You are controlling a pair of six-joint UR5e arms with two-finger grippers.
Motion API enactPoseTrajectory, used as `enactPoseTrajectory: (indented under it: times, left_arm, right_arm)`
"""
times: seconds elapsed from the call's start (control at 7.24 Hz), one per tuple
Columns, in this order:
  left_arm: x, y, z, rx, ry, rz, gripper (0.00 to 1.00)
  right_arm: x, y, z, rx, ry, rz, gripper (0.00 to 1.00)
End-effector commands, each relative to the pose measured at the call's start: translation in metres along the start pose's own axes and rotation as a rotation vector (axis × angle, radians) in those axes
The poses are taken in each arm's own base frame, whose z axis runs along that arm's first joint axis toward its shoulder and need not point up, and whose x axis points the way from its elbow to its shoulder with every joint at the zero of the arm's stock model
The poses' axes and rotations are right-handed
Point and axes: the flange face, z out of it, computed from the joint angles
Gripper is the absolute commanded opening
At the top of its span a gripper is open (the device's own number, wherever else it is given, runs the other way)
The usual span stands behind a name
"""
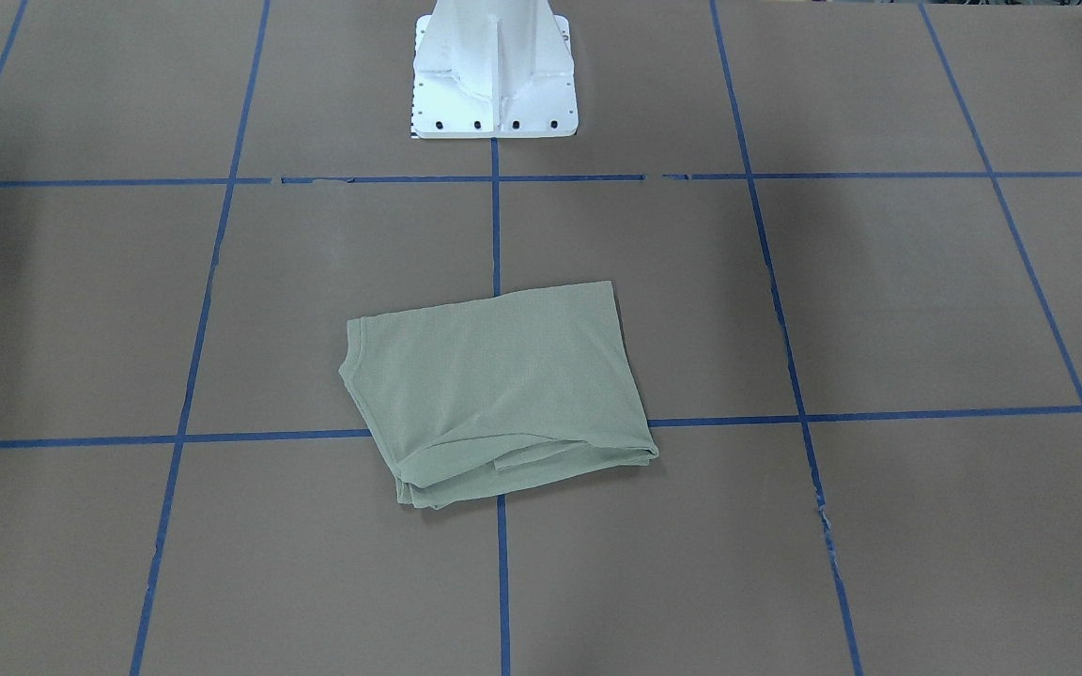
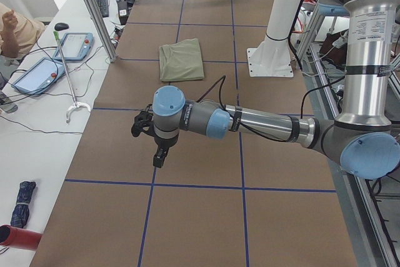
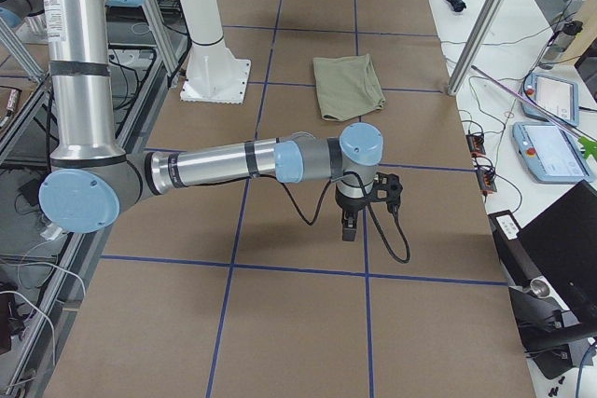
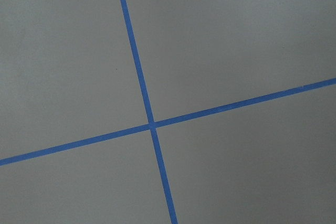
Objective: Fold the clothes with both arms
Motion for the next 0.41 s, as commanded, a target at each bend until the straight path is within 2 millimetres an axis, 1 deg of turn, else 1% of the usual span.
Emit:
enactPoseTrajectory:
  times: [0.0,0.28]
  left_arm:
    - [-0.006,0.004,0.007,-0.017,0.003,-0.018,1.00]
    - [-0.021,0.011,0.020,-0.046,0.001,-0.048,1.00]
  right_arm:
    - [0.001,0.000,0.001,-0.002,0.002,0.001,1.00]
    - [0.007,0.003,0.006,-0.012,0.004,0.010,1.00]
